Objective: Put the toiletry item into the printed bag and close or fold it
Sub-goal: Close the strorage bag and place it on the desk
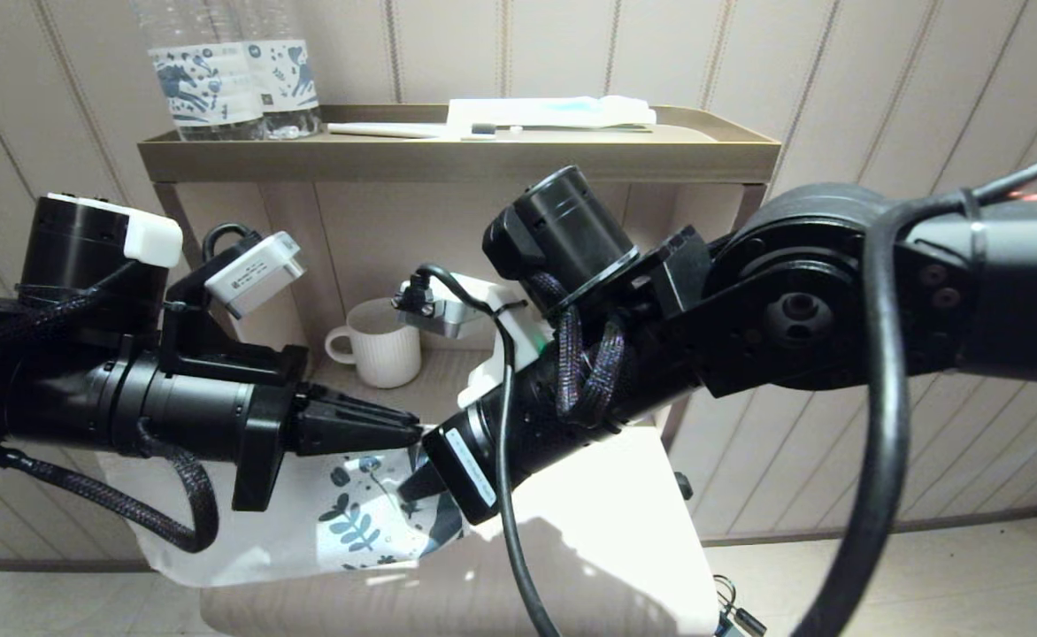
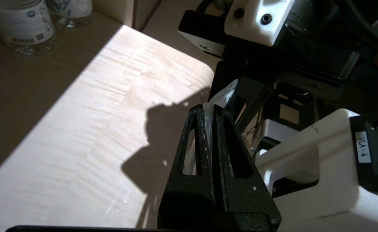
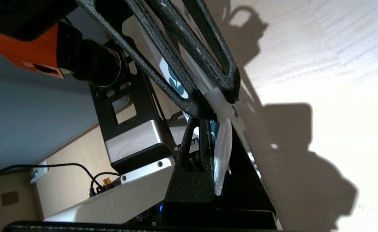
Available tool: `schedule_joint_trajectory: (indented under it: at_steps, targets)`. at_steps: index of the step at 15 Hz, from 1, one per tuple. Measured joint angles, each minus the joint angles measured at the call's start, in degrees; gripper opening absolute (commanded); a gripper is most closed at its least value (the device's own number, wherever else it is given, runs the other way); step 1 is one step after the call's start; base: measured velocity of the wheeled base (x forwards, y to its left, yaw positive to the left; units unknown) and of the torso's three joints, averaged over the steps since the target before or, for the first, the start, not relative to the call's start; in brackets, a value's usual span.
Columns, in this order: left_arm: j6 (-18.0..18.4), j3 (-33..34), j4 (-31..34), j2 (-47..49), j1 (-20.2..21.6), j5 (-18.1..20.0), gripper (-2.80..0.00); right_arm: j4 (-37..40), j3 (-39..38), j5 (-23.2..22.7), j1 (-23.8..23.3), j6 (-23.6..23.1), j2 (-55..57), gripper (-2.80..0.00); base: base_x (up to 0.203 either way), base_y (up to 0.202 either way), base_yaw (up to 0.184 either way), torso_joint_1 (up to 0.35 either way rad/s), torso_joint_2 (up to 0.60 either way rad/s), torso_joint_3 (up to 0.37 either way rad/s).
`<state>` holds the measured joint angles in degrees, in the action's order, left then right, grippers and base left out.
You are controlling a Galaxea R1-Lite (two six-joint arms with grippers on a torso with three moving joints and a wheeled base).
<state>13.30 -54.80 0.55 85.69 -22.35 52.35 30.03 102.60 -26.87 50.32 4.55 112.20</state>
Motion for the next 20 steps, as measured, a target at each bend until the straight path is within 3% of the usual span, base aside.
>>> schedule_joint_trajectory:
  at_steps: [7, 16, 20]
  targets:
    - [0.2, 0.3, 0.0, 0.4, 0.0, -0.1, -2.80, -0.1, -1.4, 0.0, -0.2, -0.2, -0.4, -2.80, 0.000, 0.000, 0.000, 0.000, 0.00, 0.000]
    - [0.5, 0.8, 0.0, 0.1, 0.0, -0.3, -2.80, -0.4, -10.3, 0.1, -2.4, -1.0, -7.6, -2.80, 0.000, 0.000, 0.000, 0.000, 0.00, 0.000]
    - [0.7, 0.8, -0.1, 0.3, 0.0, -0.3, -2.80, -0.4, -15.7, 0.1, -5.6, -1.0, -12.8, -2.80, 0.000, 0.000, 0.000, 0.000, 0.00, 0.000]
